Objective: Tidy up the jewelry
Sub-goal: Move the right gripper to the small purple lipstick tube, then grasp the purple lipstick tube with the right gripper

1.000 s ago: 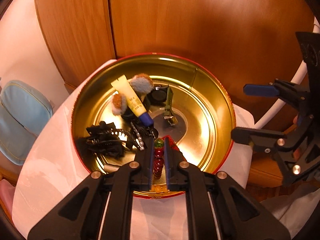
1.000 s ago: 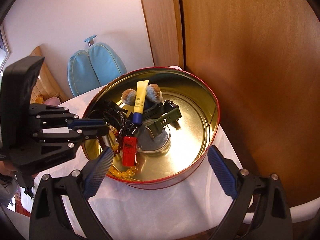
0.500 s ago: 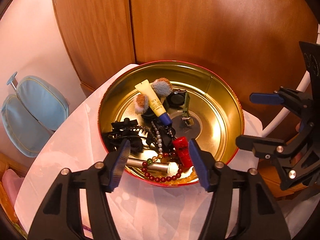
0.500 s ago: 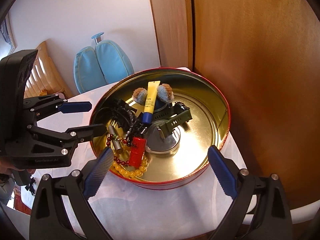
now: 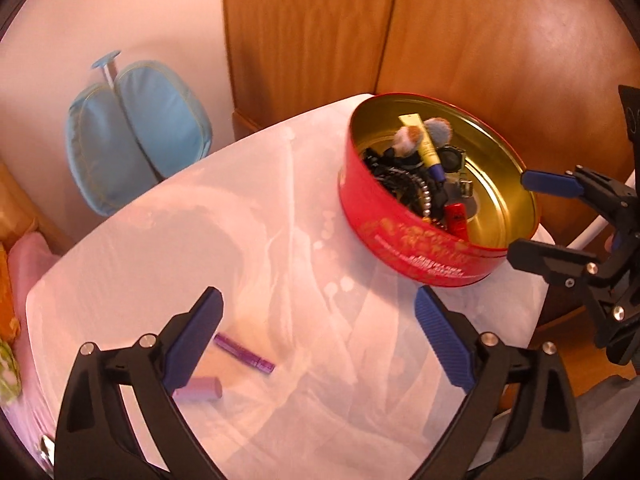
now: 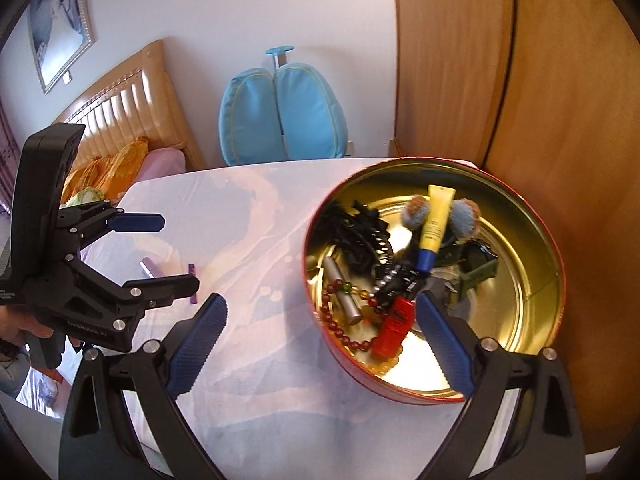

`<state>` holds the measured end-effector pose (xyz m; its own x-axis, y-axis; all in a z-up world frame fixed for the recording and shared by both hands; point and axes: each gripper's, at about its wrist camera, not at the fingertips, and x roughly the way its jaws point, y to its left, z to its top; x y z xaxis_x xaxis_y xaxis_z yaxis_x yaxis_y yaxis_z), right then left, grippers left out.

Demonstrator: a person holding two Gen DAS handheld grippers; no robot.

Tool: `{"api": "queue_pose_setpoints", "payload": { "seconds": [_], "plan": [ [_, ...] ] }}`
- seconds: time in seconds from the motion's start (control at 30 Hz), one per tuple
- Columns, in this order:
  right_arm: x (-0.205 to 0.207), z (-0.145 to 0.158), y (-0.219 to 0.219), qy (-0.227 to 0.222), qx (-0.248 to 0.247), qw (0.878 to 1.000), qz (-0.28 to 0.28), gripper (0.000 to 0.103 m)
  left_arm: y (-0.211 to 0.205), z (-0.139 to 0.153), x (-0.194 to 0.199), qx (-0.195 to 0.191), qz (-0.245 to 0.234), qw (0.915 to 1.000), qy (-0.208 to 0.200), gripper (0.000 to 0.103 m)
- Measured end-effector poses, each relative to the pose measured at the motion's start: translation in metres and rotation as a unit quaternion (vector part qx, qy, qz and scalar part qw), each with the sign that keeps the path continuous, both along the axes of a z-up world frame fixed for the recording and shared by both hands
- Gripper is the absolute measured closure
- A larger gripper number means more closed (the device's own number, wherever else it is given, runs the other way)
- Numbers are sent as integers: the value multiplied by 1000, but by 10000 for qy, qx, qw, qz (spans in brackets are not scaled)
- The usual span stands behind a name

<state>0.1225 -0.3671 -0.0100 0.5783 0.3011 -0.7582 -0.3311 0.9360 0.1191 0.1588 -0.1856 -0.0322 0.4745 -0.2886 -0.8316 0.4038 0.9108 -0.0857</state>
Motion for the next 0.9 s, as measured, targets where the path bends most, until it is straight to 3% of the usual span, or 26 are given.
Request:
{"api": "queue_pose_setpoints", "payload": {
  "seconds": [0.33,0.5,0.77,0.83,0.87,0.9],
  "plan": [
    [-1,-7,98,192,93,9899,1404,7,100,-16,-39,323,984,9945,163,8],
    [6,-37,134,486,-159,9862,1573,7,130,-22,-49,261,1225,9919,233,8],
    [34,-91,175,765,-586,9845,1462,8,163,-48,-51,306,1232,9909,442,8],
    [40,-99,183,816,-671,9837,1456,12,171,-54,-50,293,1241,9907,465,8],
    [42,-103,187,846,-717,9832,1452,24,176,-57,-49,270,1244,9908,469,8],
    [44,-105,189,876,-768,9828,1436,30,179,-59,-47,234,1247,9908,476,8]
  ]
}}
